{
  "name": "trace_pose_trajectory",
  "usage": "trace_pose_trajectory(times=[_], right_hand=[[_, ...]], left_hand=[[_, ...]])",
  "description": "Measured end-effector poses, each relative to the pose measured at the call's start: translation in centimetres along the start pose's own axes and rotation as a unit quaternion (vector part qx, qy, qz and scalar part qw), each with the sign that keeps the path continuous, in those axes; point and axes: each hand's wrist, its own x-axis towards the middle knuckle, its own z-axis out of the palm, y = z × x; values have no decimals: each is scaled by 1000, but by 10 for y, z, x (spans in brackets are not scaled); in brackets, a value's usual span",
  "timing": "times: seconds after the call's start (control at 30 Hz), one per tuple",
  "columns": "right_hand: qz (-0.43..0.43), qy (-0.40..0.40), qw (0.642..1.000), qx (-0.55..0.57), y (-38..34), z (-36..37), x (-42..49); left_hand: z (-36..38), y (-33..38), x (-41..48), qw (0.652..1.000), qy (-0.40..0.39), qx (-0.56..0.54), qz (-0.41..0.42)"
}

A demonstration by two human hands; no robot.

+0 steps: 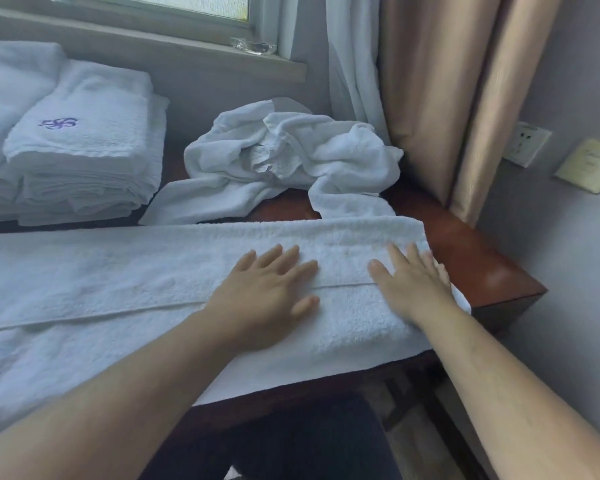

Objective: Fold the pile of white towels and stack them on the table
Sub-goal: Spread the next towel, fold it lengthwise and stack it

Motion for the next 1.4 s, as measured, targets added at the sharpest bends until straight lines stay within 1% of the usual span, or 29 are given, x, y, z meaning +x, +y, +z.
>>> trace_pose_trajectory(times=[0.1, 0.13, 0.17, 0.2, 0.23, 0.27, 0.3, 0.37, 0.47, 0.53, 0.6, 0.67, 0.7, 0.77, 0.83, 0.93, 0.97, 1.03, 1.1, 1.17, 1.2, 1.3, 1.33, 1.37, 1.4], right_hand=[[-4, 23, 1000, 6, 2, 3, 2], [-11, 47, 999, 18, 2, 4, 2], [-21, 86, 994, 55, 2, 3, 0], [-31, 134, 984, 115, 4, 2, -4], [-39, 185, 965, 180, 5, 1, -10], [-45, 234, 945, 223, 9, 1, -17], [-43, 273, 931, 238, 14, 3, -25], [-9, 310, 915, 260, 29, 13, -42], [67, 330, 882, 330, 53, 31, -70], [134, 312, 854, 394, 61, 40, -81], [187, 231, 825, 481, 67, 44, -88], [205, 133, 810, 532, 69, 49, -89], [211, 102, 810, 538, 71, 51, -90], [212, 64, 797, 562, 74, 54, -91], [201, 44, 764, 611, 75, 55, -92], [216, 43, 689, 690, 75, 53, -92], [222, 41, 672, 705, 76, 52, -92], [215, 18, 652, 727, 77, 49, -95], [191, 0, 647, 739, 79, 48, -98], [170, 6, 636, 753, 82, 49, -101], [163, 3, 620, 768, 82, 50, -103], [139, -18, 552, 822, 81, 49, -109], [134, -3, 543, 829, 80, 49, -110], [129, 25, 548, 826, 80, 49, -111], [125, 66, 564, 813, 79, 49, -112]], left_hand=[[4, -2, 1, 1000, -8, 10, -1], [4, -2, 2, 1000, -8, 9, -3], [4, -2, 2, 1000, -8, 6, -6], [4, -1, 3, 1000, -7, 4, -9], [3, -1, 3, 1000, -5, 2, -11], [3, -1, 3, 1000, -4, 1, -12], [3, -1, 3, 1000, -5, 1, -12], [3, -2, 3, 1000, -3, 1, -11], [4, -2, 3, 1000, 15, -5, -7], [4, -3, 2, 1000, 23, -10, -3], [5, -4, 3, 1000, 20, -8, -3], [5, -4, 3, 1000, 21, -4, -5], [6, -4, 3, 1000, 23, -3, -5], [5, -3, 2, 1000, 28, -5, -4], [5, -3, 1, 1000, 28, -11, -6], [5, -4, 1, 999, 27, -15, -8], [5, -4, 0, 999, 29, -16, -7], [4, -3, -2, 999, 39, -22, 0], [3, -3, -4, 997, 63, -42, 13], [2, -2, -5, 995, 81, -58, 18], [2, -3, -5, 995, 83, -59, 16], [4, -6, -4, 995, 86, -57, 11], [4, -6, -3, 994, 93, -64, 14], [2, -6, -3, 991, 106, -78, 20], [1, -7, -3, 987, 126, -98, 30]])
